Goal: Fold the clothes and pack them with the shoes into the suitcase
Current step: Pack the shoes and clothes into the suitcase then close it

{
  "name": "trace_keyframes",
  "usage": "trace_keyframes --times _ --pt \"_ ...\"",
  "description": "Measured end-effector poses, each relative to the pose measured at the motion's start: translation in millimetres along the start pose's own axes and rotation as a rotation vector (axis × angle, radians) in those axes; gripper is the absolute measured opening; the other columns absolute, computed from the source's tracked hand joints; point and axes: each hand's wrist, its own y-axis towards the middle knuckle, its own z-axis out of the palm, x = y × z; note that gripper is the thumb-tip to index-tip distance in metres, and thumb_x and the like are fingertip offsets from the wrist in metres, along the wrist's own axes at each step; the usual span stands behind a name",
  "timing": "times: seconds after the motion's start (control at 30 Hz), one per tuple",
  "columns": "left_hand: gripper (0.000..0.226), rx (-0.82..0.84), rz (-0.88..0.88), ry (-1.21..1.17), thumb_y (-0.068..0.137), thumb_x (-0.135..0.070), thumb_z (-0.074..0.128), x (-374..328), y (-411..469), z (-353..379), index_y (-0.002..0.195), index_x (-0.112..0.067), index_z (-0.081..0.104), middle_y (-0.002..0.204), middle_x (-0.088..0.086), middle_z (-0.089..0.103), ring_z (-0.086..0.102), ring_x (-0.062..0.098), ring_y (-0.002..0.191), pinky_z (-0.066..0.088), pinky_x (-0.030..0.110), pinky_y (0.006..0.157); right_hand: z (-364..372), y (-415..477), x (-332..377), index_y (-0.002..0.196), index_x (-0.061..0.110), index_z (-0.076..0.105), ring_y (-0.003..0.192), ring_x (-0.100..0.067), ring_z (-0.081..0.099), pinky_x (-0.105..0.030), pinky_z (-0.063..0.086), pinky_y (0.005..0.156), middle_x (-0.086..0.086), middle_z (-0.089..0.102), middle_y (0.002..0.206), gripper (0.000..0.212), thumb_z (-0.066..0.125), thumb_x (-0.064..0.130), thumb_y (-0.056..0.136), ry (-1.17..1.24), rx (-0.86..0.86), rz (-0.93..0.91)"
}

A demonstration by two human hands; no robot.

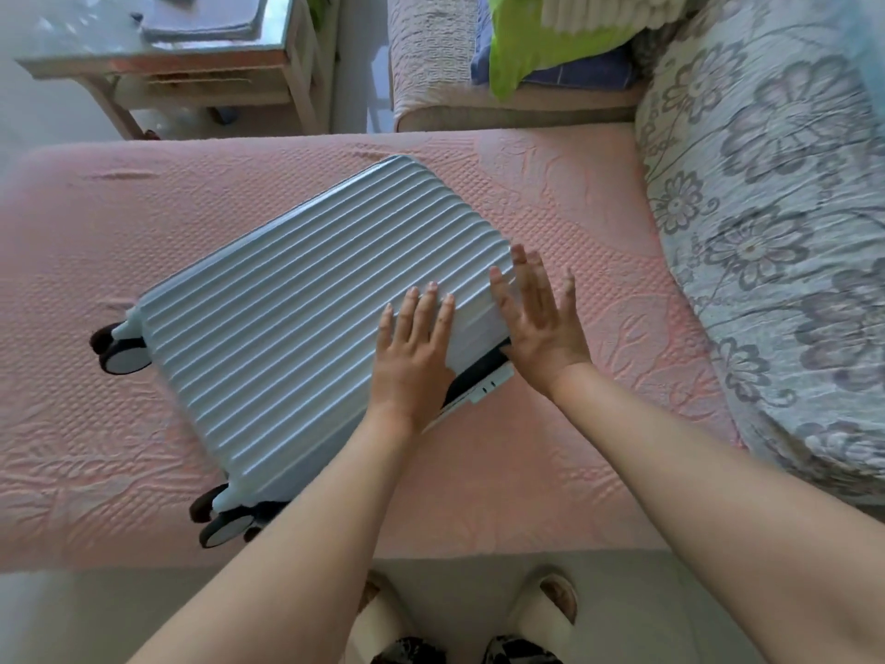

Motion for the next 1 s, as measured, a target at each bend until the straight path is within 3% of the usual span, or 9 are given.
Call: trace_keyframes --times 0.1,0.2,0.3,0.37,0.43,0.6,0.77,0.9,1.0 --pt "0.103 -0.035 -0.072 0.063 0.073 -0.046 0.078 8 -49 -1 0.154 -0.008 0.028 0.16 0.015 0.026 0.025 0.035 0.148 0.023 0.057 0.118 -5 -9 22 0.16 0.008 0.001 0.153 -0.041 -0.005 -0.065 0.012 0.119 -0.024 -0.006 0.165 0.093 0.056 0.019 0.085 0.113 -0.103 -0.243" --pt "0.114 -0.011 -0.124 0.191 0.073 -0.05 0.077 18 -113 11 0.158 -0.01 0.013 0.164 0.015 0.014 0.019 0.037 0.149 0.015 0.057 0.12 1 -40 59 0.16 0.008 0.01 0.154 -0.038 0.002 -0.064 0.011 0.12 -0.022 0.001 0.166 0.104 0.065 0.042 0.078 0.258 -0.145 -0.477" --pt "0.095 -0.089 -0.108 0.277 0.086 -0.026 0.069 27 -130 27 0.159 -0.014 0.01 0.164 0.015 0.011 0.02 0.038 0.149 0.017 0.056 0.119 20 -45 82 0.16 0.01 -0.006 0.154 -0.037 -0.005 -0.064 0.003 0.121 -0.018 -0.013 0.166 0.131 0.081 0.05 0.071 0.226 -0.191 -0.417" --pt "0.07 -0.147 -0.088 0.297 0.097 -0.013 0.049 32 -122 34 0.158 -0.014 0.014 0.164 0.016 0.014 0.024 0.039 0.147 0.022 0.055 0.117 33 -33 83 0.16 0.012 -0.01 0.154 -0.037 -0.008 -0.066 -0.001 0.119 -0.016 -0.015 0.166 0.128 0.082 0.04 0.074 0.153 -0.256 -0.417" --pt "0.062 -0.144 -0.068 0.331 0.1 -0.011 0.04 41 -109 37 0.158 -0.013 0.018 0.163 0.017 0.018 0.026 0.04 0.146 0.025 0.055 0.116 43 -14 76 0.16 0.014 -0.009 0.154 -0.036 -0.009 -0.069 -0.002 0.117 -0.015 -0.015 0.166 0.127 0.081 0.039 0.074 0.111 -0.295 -0.457" --pt "0.089 -0.109 -0.002 0.343 0.084 -0.025 0.062 73 -73 38 0.158 -0.01 0.014 0.163 0.021 0.013 0.021 0.043 0.148 0.022 0.056 0.117 46 29 79 0.16 0.014 -0.006 0.154 -0.037 -0.002 -0.072 0.012 0.115 -0.016 -0.013 0.166 0.125 0.077 0.05 0.075 0.101 -0.267 -0.437" --pt "0.124 -0.076 0.058 0.338 0.059 -0.037 0.082 157 -29 44 0.159 -0.015 0.011 0.165 0.012 0.008 0.015 0.036 0.151 0.019 0.053 0.119 47 74 80 0.162 0.02 0.007 0.155 -0.033 0.002 -0.059 0.017 0.12 -0.015 -0.001 0.168 0.1 0.062 0.056 0.086 0.131 -0.284 -0.508" --pt "0.125 -0.051 -0.047 0.251 0.052 -0.025 0.083 180 -6 46 0.155 -0.021 0.013 0.162 0.009 0.017 0.013 0.032 0.151 0.013 0.055 0.12 50 83 67 0.159 0.019 0.023 0.155 -0.034 0.007 -0.057 0.022 0.119 -0.016 0.006 0.167 0.092 0.067 0.048 0.084 0.272 -0.318 -0.401" --pt "0.1 -0.147 -0.098 0.081 0.06 -0.043 0.076 159 5 42 0.147 -0.02 0.033 0.154 0.009 0.031 0.022 0.034 0.148 0.012 0.057 0.119 52 80 47 0.156 0.019 0.027 0.154 -0.034 0.007 -0.061 0.019 0.117 -0.015 0.005 0.167 0.085 0.065 0.046 0.085 0.533 -0.364 -0.09"
